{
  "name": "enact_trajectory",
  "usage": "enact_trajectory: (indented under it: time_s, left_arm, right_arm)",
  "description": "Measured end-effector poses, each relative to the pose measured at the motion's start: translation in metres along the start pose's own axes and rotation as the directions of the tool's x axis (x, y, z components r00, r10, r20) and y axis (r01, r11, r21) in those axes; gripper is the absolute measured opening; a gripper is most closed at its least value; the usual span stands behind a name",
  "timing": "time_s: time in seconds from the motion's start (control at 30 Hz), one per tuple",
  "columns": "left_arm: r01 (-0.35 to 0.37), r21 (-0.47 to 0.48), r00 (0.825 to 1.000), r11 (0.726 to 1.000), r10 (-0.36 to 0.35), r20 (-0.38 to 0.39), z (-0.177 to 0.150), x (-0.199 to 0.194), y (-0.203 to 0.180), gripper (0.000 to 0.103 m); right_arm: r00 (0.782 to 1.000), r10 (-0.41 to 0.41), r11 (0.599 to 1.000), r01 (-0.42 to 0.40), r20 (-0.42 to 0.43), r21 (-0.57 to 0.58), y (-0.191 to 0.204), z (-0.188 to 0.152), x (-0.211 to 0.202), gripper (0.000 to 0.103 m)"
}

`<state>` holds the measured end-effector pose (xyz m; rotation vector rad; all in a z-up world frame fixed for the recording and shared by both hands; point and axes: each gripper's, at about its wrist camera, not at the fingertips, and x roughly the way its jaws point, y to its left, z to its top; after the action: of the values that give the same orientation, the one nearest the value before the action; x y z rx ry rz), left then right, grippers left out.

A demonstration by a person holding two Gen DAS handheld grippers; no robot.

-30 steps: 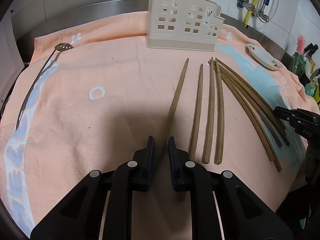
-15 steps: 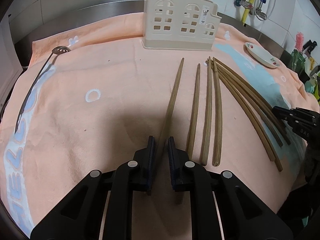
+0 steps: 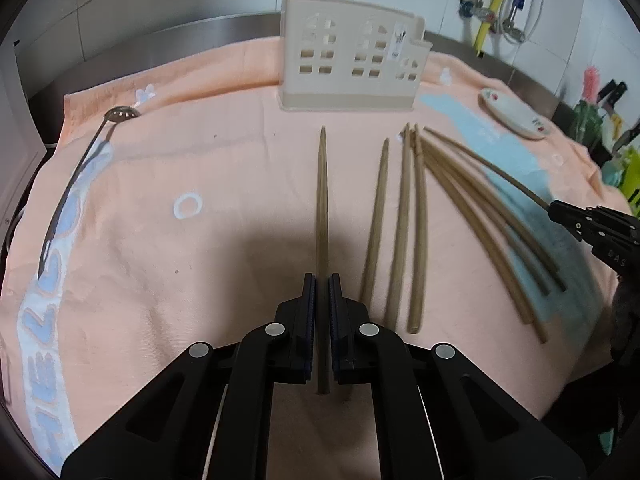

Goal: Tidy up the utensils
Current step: 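Lower the left tool onto one wooden chopstick and close it while the right tool closes on another, then lift the held chopsticks with both tools and carry them over the beige holder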

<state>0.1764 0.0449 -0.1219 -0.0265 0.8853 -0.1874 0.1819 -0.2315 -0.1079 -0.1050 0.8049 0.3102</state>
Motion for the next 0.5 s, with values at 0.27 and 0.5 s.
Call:
enact_trajectory:
  time_s: [0.27, 0.5]
  left_arm:
    - [0.016, 0.021, 0.993, 1.0, -0.018, 0.117, 0.02, -0.041, -0.01, 0.005]
    - [0.018, 0.031, 0.985, 0.999, -0.023, 0.172, 0.041, -0.057, -0.014, 0.005]
  right_arm:
    - [0.994, -0.011, 1.0, 0.013, 0.11, -0.022, 0.006, 0.032, -0.036, 0.007]
    - [0.989, -0.006, 0.999, 0.013, 0.15, -0.045, 0.007, 0.064, -0.045, 0.007]
